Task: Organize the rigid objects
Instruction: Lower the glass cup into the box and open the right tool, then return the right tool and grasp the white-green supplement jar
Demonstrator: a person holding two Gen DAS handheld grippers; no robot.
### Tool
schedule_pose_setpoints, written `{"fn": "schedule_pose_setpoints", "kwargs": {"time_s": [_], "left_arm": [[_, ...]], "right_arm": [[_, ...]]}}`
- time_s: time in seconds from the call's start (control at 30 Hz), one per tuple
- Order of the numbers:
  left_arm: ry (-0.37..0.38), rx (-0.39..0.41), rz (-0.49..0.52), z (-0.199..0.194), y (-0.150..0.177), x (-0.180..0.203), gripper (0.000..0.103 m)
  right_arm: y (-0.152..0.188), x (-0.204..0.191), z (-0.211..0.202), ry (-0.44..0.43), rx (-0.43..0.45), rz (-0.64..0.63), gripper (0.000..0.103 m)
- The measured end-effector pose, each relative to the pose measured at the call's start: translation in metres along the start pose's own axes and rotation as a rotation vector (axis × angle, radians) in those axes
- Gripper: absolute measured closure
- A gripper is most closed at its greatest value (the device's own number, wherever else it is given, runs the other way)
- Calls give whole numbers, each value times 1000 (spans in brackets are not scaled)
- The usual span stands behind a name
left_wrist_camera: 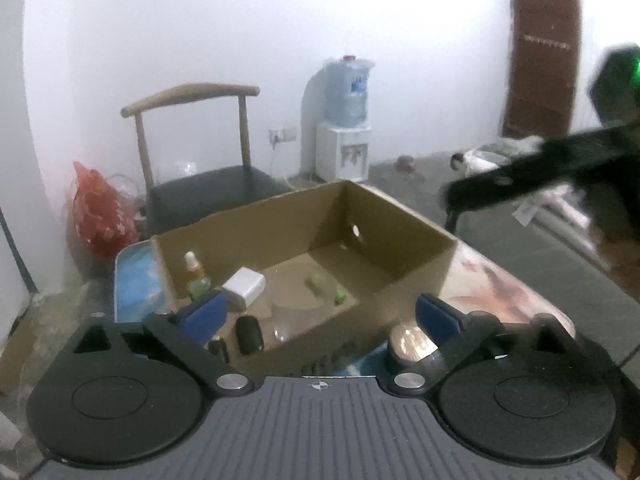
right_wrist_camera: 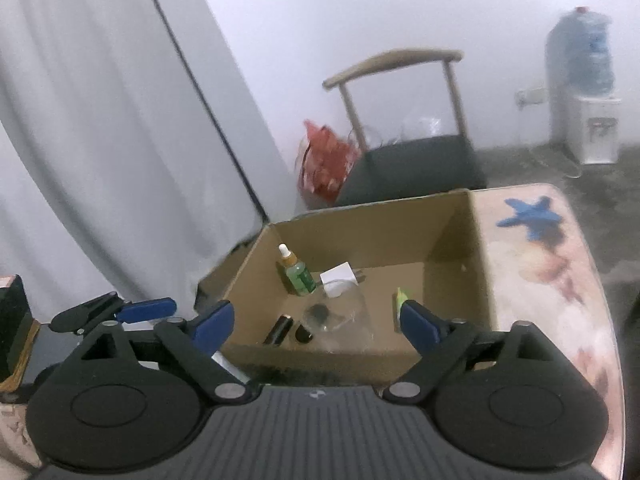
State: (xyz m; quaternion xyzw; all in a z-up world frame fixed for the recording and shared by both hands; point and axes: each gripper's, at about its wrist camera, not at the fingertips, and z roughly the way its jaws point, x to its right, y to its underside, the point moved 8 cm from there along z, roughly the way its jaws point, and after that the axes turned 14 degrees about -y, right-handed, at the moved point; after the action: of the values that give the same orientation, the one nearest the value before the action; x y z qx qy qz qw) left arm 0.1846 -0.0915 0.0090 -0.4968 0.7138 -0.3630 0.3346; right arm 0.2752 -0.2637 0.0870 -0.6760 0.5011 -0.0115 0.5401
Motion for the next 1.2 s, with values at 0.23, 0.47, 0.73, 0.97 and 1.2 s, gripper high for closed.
{"fn": "schedule_pose_setpoints", "kwargs": {"time_s": [0.23,0.47,0.73,0.97,1.2], "left_arm": [[-22,-40,-30,-22,35,-14,1],[-116,-57,-56,-22,61,-37,1],[-158,-88,-142,7,74,-64,15],[-168,-105,-145,35,79,-76,34],[-132,-131,-151,48,86,-80,50]], "right_arm": [[59,-20,-27,-21,75,105,8],[79,-43,16,-85,-6,123,8],[65,-87,87,-147,-74,10,10],[72,-90,154,-129,-189,5,29],[84,-82,186,-132,-265,43,39]]}}
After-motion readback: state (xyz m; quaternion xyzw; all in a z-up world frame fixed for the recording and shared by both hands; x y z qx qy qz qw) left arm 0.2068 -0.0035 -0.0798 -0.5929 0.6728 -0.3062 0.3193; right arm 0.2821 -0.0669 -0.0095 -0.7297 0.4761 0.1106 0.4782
